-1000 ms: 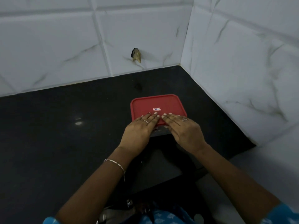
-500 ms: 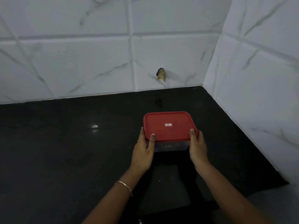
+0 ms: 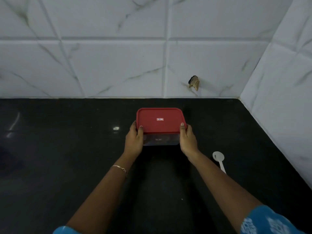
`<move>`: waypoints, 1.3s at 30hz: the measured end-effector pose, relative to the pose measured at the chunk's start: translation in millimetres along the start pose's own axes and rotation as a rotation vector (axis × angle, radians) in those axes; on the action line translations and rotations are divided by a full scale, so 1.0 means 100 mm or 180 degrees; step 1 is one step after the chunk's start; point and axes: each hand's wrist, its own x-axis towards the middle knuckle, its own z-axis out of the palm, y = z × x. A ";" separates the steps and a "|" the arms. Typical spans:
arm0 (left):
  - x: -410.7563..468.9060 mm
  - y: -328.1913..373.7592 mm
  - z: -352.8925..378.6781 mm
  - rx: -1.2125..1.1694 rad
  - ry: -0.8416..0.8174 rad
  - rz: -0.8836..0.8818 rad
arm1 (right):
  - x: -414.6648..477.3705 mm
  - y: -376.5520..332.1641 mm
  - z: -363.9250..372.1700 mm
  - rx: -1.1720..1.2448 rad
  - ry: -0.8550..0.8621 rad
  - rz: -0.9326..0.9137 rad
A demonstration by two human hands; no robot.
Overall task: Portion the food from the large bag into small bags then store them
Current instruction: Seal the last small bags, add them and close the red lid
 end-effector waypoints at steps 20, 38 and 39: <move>-0.81 -0.51 0.64 0.1360 -0.0074 0.0627 | -0.89 1.14 -1.07 -0.1128 0.1523 -0.0015; -0.63 -0.50 0.34 0.1516 -0.0554 0.0599 | -0.27 0.74 -0.65 -0.1466 0.0946 -0.0184; -0.63 -0.50 0.31 0.1486 -0.0439 0.0593 | -0.28 0.74 -0.64 -0.1496 0.1003 -0.0222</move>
